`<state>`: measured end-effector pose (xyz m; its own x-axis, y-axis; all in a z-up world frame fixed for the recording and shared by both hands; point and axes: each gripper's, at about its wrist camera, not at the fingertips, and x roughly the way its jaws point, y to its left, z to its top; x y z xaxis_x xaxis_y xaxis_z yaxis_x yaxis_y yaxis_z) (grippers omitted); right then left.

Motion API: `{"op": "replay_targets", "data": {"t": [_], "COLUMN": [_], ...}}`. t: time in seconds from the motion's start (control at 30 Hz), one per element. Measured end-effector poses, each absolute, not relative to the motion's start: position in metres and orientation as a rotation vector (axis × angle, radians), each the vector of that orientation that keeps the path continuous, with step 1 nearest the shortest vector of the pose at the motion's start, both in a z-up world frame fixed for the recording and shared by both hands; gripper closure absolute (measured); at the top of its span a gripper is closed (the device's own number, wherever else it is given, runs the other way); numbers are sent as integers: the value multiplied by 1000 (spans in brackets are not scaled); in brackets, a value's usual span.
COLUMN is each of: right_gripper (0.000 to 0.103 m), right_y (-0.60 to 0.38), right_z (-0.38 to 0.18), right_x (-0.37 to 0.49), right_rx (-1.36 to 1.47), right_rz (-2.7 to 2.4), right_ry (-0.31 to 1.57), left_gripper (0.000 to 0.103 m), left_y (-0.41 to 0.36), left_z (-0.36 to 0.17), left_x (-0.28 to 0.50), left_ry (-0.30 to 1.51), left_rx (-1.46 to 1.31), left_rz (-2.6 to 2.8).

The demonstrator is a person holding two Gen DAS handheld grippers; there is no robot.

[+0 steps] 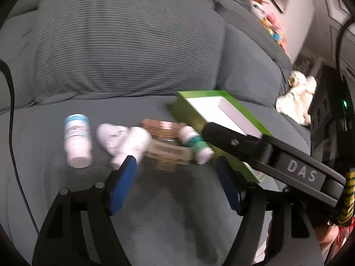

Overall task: Organize rigid objects
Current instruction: 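Move the right gripper back to the white bottle with blue label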

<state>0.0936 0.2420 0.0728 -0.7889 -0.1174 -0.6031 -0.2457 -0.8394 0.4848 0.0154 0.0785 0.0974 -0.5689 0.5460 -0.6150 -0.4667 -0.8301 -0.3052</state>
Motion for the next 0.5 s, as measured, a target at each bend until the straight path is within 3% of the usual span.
{"op": "replay_targets", "data": {"t": [0.5], "right_gripper": [24], "right_y": [148], "right_z": [62], "right_x": [53], "right_rx": [-1151], "right_rz": [2767], "right_ry": [837], "left_gripper": [28], "left_y": [-28], "left_z": [78], "left_x": [-12], "left_ry": [-318], "left_rx": [-1057], "left_rz": [2430]}}
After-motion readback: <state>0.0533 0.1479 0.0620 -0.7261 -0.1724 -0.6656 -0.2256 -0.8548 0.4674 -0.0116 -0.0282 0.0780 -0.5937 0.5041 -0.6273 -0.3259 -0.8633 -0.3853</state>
